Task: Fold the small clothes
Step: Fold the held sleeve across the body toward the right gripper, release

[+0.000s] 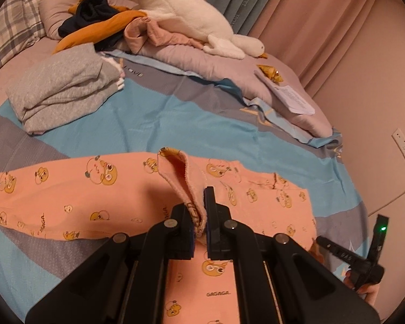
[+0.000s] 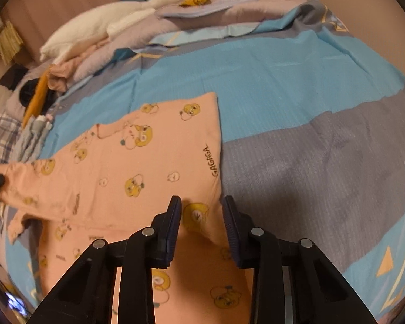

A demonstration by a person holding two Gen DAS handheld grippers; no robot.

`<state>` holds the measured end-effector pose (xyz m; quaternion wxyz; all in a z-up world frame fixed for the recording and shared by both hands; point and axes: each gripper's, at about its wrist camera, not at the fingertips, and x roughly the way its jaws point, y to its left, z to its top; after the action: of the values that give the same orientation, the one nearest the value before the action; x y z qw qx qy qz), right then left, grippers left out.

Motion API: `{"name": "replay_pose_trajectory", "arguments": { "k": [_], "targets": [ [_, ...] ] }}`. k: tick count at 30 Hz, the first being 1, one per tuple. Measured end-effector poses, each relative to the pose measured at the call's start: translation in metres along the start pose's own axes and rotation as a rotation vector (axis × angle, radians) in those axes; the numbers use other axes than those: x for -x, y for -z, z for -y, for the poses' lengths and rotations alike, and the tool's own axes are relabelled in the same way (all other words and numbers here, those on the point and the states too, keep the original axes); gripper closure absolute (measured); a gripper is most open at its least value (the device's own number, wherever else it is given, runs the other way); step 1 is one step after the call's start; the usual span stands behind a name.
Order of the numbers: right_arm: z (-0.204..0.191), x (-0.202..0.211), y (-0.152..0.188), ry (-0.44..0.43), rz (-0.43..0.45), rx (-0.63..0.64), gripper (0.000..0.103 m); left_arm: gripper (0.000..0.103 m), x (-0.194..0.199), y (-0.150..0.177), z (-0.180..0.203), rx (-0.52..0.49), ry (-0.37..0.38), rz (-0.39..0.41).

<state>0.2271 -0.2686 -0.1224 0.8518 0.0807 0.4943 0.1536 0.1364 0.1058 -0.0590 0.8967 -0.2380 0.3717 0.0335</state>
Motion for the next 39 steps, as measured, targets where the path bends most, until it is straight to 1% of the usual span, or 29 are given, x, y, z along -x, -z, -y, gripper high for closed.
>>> {"name": "replay_pose_trajectory", "arguments": {
  "k": [2, 3, 5, 8, 10, 11, 15, 22, 39],
  "targets": [
    [0.002, 0.005, -0.002, -0.034, 0.013, -0.006, 0.070, 0.098, -0.002, 0.002, -0.004, 0.005, -0.005, -0.009],
    [0.002, 0.006, -0.003, -0.035, 0.017, -0.008, 0.070, 0.098, -0.004, 0.002, -0.005, 0.008, -0.008, -0.013],
    [0.002, 0.002, -0.007, -0.008, 0.010, -0.010, 0.070, 0.098, -0.006, 0.002, -0.008, 0.013, -0.012, -0.017],
    [0.002, -0.017, -0.013, 0.010, -0.040, -0.005, 0.070, 0.098, -0.007, 0.004, -0.010, 0.019, -0.017, -0.018],
    [0.000, -0.035, -0.010, 0.054, -0.089, 0.004, 0.070, 0.098, -0.008, 0.006, -0.012, 0.020, -0.019, -0.028],
    [-0.001, -0.039, -0.009, 0.062, -0.093, 0.012, 0.070, 0.098, -0.010, 0.008, -0.014, 0.021, -0.024, -0.035],
    [-0.004, -0.041, -0.004, 0.074, -0.076, 0.029, 0.070, 0.098, -0.015, 0.012, -0.022, 0.033, -0.044, -0.058],
    [0.002, -0.041, -0.003, 0.040, -0.081, 0.011, 0.070, 0.098, -0.018, 0.020, -0.027, 0.042, -0.059, -0.071],
    [0.001, -0.041, -0.006, 0.053, -0.083, 0.018, 0.070, 0.097, -0.023, 0.031, -0.038, 0.051, -0.093, -0.104]
  ]
}}
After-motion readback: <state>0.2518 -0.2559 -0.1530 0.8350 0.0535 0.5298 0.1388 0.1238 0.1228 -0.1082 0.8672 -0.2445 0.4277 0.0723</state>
